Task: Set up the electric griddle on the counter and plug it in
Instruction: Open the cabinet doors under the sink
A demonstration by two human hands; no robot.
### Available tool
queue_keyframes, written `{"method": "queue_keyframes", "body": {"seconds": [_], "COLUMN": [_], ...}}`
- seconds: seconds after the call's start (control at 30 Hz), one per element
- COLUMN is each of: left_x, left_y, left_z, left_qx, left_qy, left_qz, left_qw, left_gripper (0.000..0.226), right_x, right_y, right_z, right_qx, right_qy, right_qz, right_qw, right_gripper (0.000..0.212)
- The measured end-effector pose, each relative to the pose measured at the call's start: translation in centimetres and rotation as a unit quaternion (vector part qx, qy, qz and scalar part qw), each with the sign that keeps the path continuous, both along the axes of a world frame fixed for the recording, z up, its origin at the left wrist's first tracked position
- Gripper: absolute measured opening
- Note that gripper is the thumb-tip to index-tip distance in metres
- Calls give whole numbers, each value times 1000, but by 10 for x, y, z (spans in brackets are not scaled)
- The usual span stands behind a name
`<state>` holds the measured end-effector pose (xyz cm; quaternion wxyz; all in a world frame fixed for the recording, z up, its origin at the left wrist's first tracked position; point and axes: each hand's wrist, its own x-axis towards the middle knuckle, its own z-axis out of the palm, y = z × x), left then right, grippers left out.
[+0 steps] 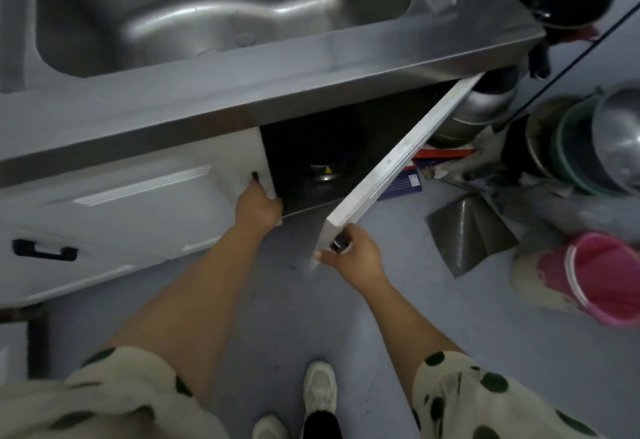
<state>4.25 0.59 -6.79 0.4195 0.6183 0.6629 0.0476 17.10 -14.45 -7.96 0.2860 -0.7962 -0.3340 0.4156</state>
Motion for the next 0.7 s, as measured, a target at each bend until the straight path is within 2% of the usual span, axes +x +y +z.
{"method": "queue_keyframes", "body": {"seconds": [0.13,0.27,0.33,0.53,0.7], "left_x": [6,12,20,49,62], "left_y": [-17,-29,-35,-52,-66], "left_z": [1,4,7,18,24], "left_qx": [3,6,20,40,37], "left_qy": [16,38,40,3,-23], "left_qz": [-27,-56,-74,-118,-128], "left_qw": [999,998,996,992,991], "left_gripper": [66,47,36,21,10], "right_x": [11,32,44,66,94], "right_y": [-45,-91,-110,-139,-147], "right_z": [2,4,5,7,9], "right_qx": [-18,-40,-45,-19,10], "right_qy": [-22,-9,-12,-9,1], "right_qz": [-78,-142,-192,-320,-431], "right_qw": [997,989,980,947,902], "right_gripper": [54,67,60,47,44]}}
